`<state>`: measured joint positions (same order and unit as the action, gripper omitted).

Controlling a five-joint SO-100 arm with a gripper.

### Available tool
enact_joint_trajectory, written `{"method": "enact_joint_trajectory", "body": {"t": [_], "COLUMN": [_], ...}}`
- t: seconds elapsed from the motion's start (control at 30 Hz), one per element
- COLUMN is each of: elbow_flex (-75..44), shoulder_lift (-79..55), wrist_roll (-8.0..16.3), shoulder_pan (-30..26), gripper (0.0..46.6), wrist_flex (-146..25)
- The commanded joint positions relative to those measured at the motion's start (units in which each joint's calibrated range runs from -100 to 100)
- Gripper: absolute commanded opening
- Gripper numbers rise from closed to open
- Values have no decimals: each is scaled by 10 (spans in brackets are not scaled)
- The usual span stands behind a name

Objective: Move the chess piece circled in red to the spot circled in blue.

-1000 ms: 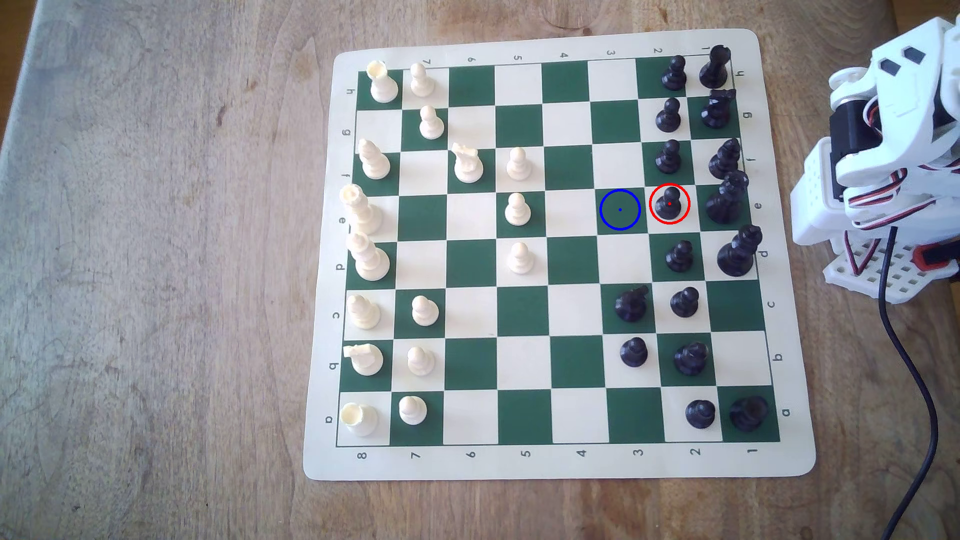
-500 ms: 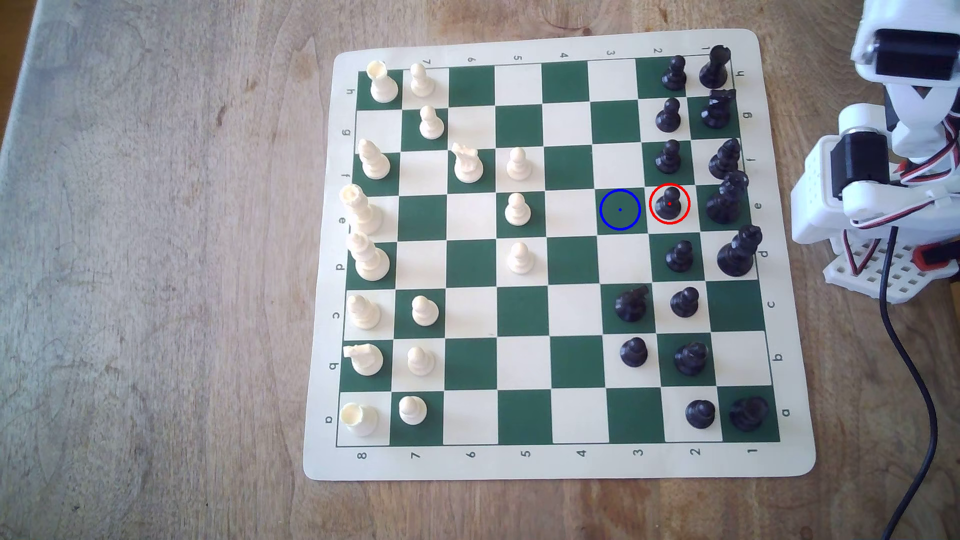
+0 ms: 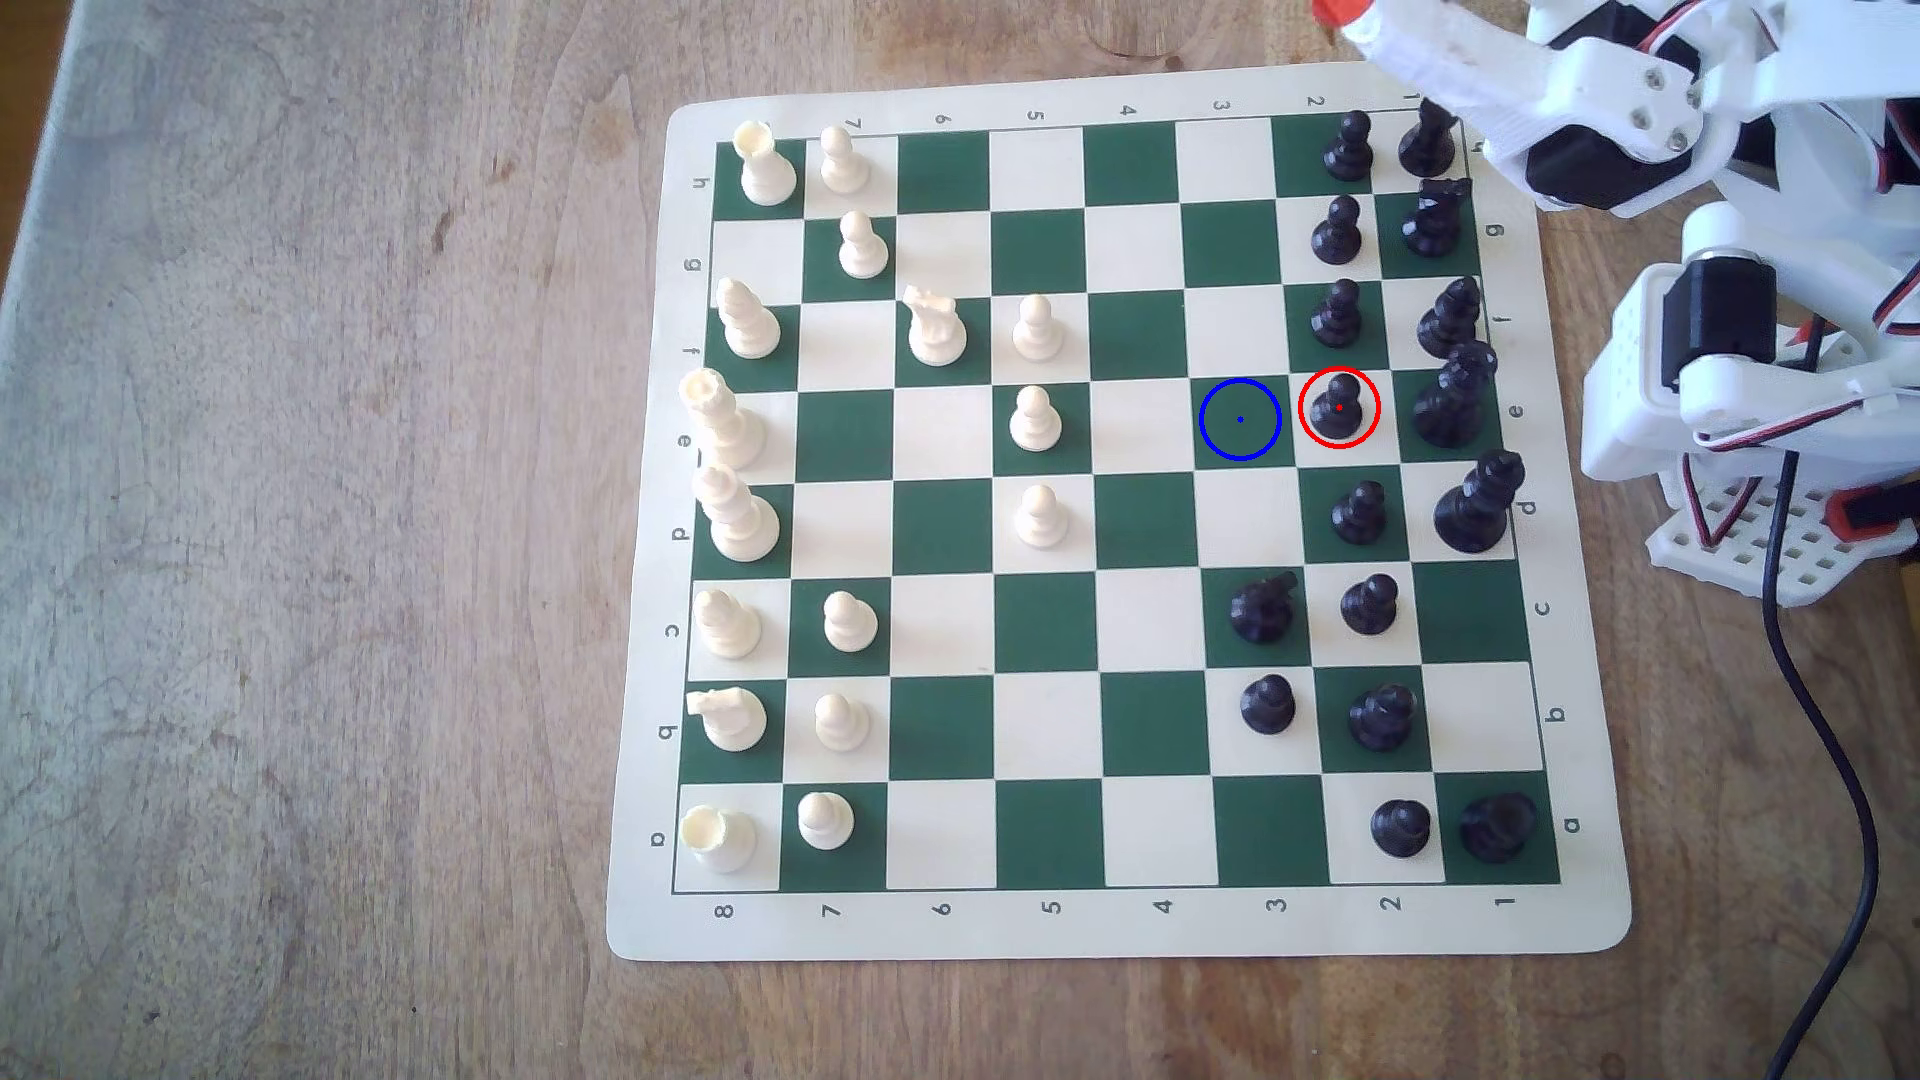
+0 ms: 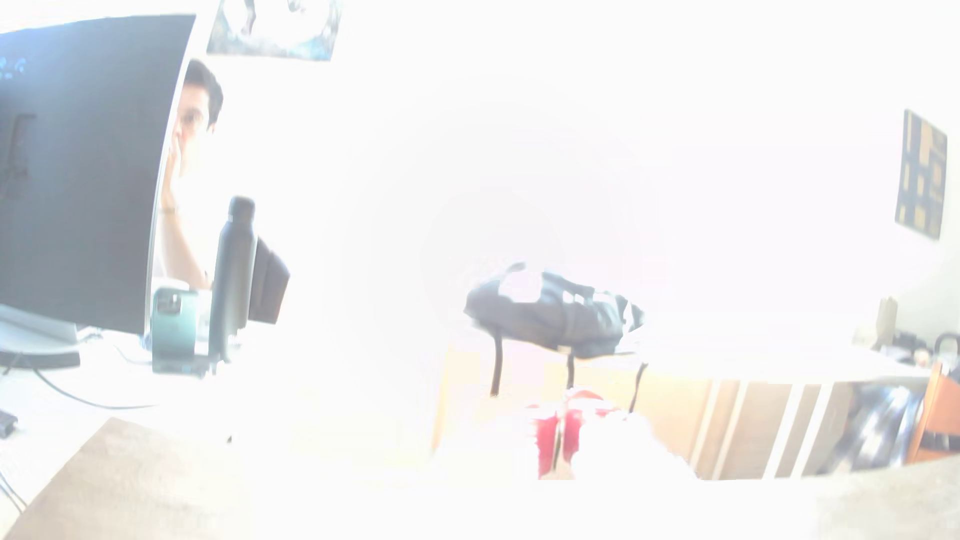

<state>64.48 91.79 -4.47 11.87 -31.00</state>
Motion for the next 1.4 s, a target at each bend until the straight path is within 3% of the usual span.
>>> {"method": "enact_joint_trajectory", "body": {"t": [0.0,0.2,0.3,0.43,0.47,0.67,0.83,1.03,1.13,1.37], "elbow_flex": [-105,-237,-246,-258,-265,-261,-231,-201,-186,-125], "shoulder_lift": [-56,-161,-184,-215,-226,-262,-274,-298,-318,-360], "wrist_roll": [21,70,83,110,127,164,177,179,178,178], "shoulder_pan": [11,11,8,-1,-7,-7,-6,-13,-16,-17], "gripper": [10,13,15,18,18,20,27,85,148,174], "wrist_flex": [-181,-367,-397,-462,-490,-535,-567,-591,-584,-521]}}
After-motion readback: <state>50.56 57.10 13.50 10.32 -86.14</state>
